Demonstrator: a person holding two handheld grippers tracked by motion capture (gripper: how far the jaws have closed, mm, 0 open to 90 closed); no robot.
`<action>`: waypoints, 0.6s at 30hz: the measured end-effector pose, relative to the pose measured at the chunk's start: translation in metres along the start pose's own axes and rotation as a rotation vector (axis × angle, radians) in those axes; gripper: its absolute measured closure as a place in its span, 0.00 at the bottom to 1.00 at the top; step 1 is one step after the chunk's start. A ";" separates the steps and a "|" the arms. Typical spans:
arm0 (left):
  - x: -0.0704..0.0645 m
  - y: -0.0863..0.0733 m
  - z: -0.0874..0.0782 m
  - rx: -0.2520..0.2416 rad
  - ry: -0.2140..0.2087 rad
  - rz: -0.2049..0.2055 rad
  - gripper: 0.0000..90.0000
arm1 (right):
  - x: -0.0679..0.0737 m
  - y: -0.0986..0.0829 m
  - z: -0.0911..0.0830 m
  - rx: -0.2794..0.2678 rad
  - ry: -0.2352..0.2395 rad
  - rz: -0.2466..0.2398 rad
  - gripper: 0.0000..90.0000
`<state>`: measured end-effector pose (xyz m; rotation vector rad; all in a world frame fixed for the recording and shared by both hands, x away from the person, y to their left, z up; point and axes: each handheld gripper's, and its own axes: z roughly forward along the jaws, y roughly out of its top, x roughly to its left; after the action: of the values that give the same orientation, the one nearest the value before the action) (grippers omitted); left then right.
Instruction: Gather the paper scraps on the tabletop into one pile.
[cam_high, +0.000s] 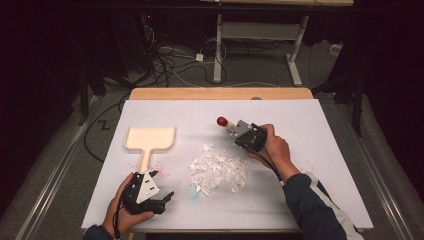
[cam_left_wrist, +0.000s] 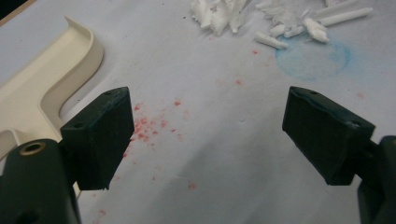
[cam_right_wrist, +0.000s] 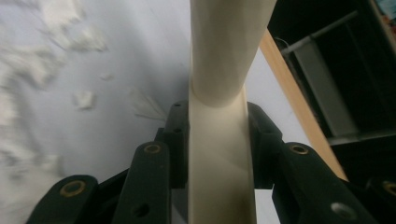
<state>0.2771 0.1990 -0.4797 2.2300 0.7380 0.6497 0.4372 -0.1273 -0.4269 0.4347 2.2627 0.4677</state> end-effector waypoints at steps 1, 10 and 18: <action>0.000 0.000 0.000 0.001 0.000 0.001 0.18 | 0.002 0.000 0.004 0.003 0.003 0.003 0.76; 0.000 0.000 0.000 -0.001 -0.005 0.008 0.18 | 0.024 0.011 0.011 -0.143 0.147 -0.054 0.75; -0.001 0.001 0.000 0.008 -0.007 0.011 0.18 | 0.047 0.008 -0.015 -0.282 0.307 -0.127 0.75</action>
<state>0.2766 0.1981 -0.4793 2.2439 0.7270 0.6454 0.3966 -0.1021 -0.4429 0.0782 2.4474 0.8198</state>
